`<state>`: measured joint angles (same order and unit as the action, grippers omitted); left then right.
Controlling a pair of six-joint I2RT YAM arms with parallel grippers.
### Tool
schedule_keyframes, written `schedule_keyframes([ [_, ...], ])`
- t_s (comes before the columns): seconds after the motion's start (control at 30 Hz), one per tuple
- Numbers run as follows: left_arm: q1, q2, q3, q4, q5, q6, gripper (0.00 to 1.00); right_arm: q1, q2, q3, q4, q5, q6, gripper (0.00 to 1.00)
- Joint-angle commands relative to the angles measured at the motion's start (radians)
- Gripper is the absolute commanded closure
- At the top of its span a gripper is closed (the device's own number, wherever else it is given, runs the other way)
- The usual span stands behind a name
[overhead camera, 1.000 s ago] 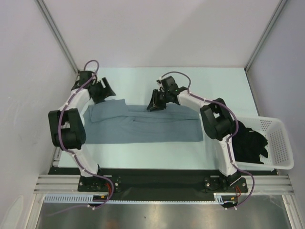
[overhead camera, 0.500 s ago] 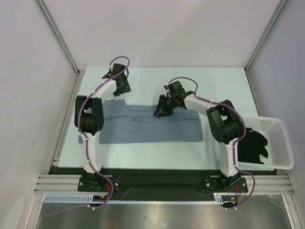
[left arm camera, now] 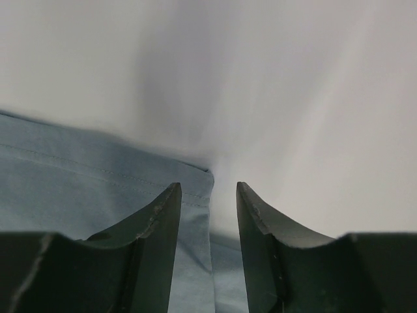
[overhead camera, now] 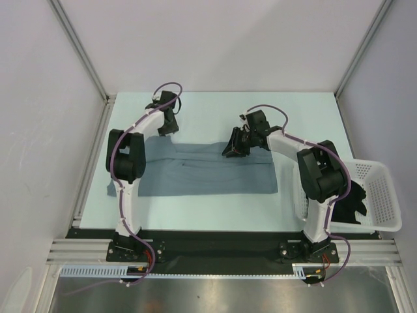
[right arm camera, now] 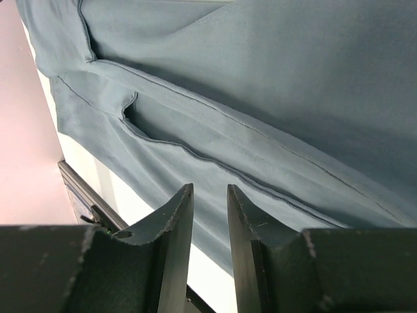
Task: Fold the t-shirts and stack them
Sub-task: Fold the tshirt
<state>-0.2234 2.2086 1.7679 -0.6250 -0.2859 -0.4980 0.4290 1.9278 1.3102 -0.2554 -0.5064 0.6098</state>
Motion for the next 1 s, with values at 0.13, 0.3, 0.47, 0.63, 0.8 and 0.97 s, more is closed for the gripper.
schedule_keyframes([
  [0.13,-0.007,0.059,0.077,-0.045,-0.029,-0.011,0.54,0.010,-0.039,0.004,0.038,-0.020,-0.008,0.68],
  [0.3,-0.005,0.094,0.125,-0.068,-0.030,-0.004,0.60,0.011,-0.043,0.001,0.022,-0.020,-0.016,0.68],
  [0.47,-0.005,0.066,0.133,-0.082,-0.048,0.009,0.99,0.016,-0.036,0.009,0.019,-0.024,-0.021,0.68],
  [0.63,-0.005,-0.056,0.052,-0.084,-0.094,0.038,1.00,0.028,-0.007,0.049,0.013,-0.044,-0.016,0.68],
  [0.8,-0.007,-0.254,-0.105,-0.071,-0.101,0.044,1.00,0.042,0.016,0.076,0.012,-0.070,-0.002,0.68],
  [0.97,-0.008,-0.459,-0.318,-0.004,-0.116,0.024,1.00,0.054,0.066,0.150,-0.054,-0.107,-0.013,0.68],
])
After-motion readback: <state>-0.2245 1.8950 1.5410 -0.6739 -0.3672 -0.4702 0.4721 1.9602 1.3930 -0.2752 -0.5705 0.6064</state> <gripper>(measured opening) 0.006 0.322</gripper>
